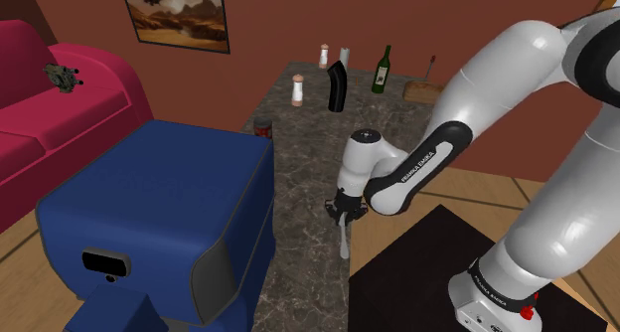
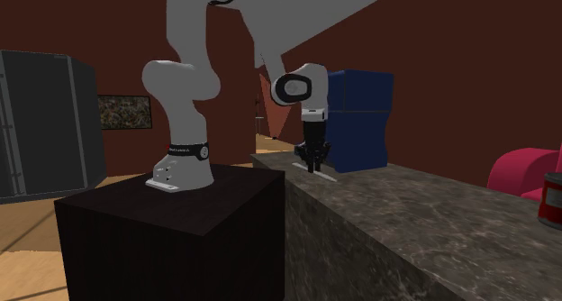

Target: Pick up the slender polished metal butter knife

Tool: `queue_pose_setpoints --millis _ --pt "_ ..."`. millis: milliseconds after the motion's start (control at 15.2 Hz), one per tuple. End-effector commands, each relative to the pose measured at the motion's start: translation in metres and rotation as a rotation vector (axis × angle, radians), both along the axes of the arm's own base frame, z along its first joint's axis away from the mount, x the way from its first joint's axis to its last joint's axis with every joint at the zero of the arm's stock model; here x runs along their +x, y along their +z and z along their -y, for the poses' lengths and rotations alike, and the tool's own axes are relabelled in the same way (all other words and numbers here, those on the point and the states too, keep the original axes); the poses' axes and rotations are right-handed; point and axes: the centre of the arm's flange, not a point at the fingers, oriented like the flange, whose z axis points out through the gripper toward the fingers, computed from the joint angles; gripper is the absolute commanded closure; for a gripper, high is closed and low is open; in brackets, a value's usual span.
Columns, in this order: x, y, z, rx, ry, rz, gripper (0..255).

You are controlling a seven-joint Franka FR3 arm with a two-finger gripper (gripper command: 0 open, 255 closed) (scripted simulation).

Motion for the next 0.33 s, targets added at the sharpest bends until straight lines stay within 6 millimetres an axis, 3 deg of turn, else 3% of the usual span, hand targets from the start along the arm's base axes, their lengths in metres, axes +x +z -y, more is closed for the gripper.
queue_pose_setpoints --millis 0,264 --pt "-0.001 0.011 -0.001 0.000 0.000 -0.001 255" --pt "-0.001 0.022 -0.001 0.000 0.000 -0.001 255"
